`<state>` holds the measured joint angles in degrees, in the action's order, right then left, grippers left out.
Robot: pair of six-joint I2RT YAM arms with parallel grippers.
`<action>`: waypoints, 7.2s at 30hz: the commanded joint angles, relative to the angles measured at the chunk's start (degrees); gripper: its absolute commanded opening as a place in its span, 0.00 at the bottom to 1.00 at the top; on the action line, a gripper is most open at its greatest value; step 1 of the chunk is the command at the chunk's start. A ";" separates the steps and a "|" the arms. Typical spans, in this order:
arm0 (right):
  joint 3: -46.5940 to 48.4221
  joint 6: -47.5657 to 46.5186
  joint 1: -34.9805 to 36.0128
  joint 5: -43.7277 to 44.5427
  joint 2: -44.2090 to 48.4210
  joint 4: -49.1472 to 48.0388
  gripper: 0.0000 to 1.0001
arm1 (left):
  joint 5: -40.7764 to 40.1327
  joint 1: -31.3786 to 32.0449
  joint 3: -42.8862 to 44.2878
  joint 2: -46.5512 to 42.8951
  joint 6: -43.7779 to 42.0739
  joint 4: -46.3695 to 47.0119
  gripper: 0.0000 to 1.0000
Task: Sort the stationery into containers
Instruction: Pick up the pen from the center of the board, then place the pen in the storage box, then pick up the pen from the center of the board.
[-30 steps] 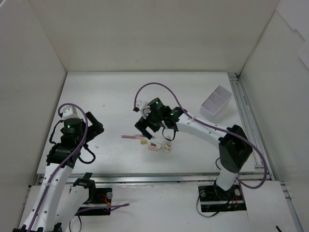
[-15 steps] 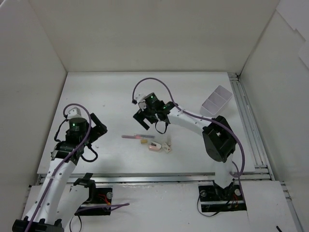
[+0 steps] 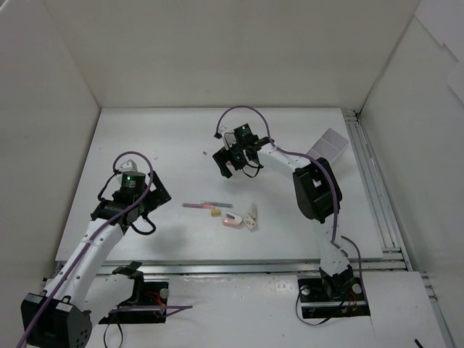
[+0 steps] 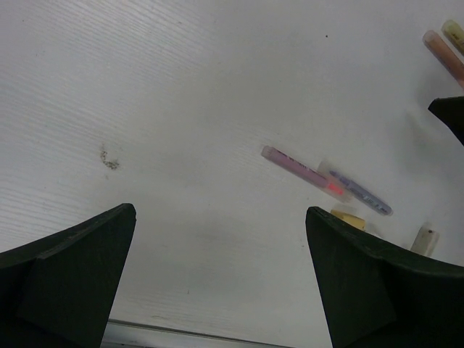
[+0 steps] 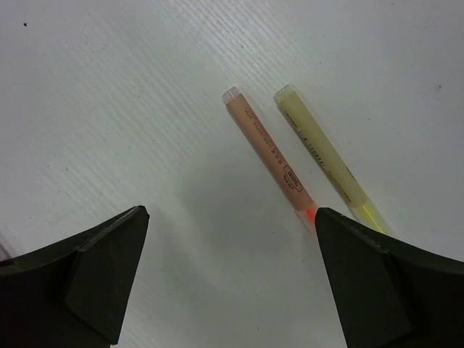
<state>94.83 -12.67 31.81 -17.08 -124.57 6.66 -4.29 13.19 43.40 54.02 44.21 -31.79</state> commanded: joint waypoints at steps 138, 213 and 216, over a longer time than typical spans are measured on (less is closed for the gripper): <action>-37.52 -8.69 -27.42 57.07 12.78 -88.66 0.03 | -7.66 7.46 2.83 1.17 -2.46 4.72 1.00; -46.57 29.10 -11.42 45.90 52.68 -37.42 0.98 | -10.92 15.46 22.95 41.60 52.21 -11.53 0.70; -47.36 29.01 -11.25 48.44 53.56 -37.51 0.98 | -8.98 15.46 24.89 44.32 51.25 -11.89 0.68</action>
<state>47.00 17.02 19.99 27.27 -74.19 -27.94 -13.50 29.12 65.82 97.49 95.33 -41.21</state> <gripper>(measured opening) 0.979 0.683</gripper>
